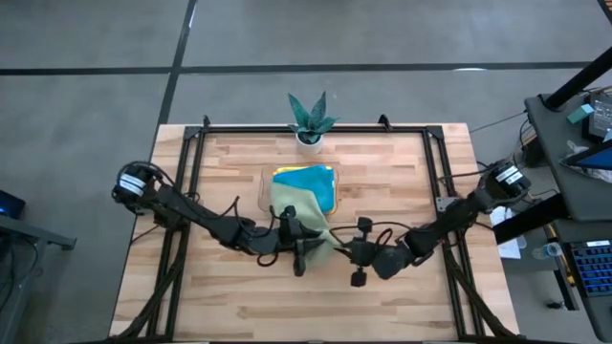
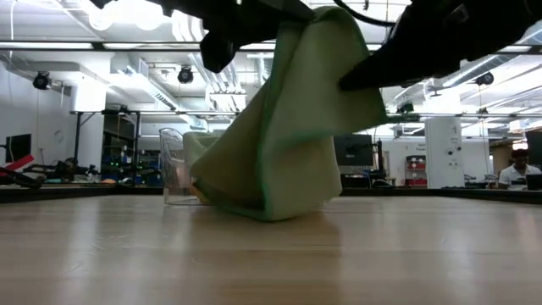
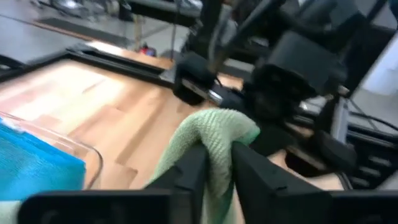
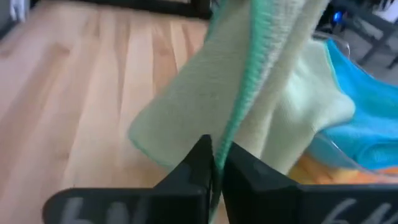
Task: Fold microfiber towels
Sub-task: Fold the green microfiber towel
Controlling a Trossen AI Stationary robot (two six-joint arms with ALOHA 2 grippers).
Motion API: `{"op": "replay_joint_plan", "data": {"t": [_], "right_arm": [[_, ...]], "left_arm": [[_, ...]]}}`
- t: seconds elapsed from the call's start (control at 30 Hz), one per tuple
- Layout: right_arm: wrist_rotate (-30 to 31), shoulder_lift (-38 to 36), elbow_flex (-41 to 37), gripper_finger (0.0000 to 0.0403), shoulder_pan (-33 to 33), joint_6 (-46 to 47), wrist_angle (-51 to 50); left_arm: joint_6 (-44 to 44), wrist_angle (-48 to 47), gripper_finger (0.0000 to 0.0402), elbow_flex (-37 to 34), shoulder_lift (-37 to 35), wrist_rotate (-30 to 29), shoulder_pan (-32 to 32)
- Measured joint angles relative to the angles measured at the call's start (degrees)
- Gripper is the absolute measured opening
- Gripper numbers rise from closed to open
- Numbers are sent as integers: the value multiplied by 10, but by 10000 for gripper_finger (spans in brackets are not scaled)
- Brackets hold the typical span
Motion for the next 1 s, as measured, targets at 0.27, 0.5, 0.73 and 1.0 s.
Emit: {"op": "replay_joint_plan", "data": {"t": [0.27,0.5,0.73,1.0], "right_arm": [[-42,-66,56,8,23,49,-298],[-79,-106,63,8,24,126,-383],[-80,-108,64,8,26,153,-440],[-84,-108,97,8,27,267,-601]], "left_arm": [[-40,-64,161,0,-5,104,-7],[-62,-68,168,5,33,101,-40],[-74,-102,146,56,103,103,-80],[-101,-196,143,103,123,108,-104]]}}
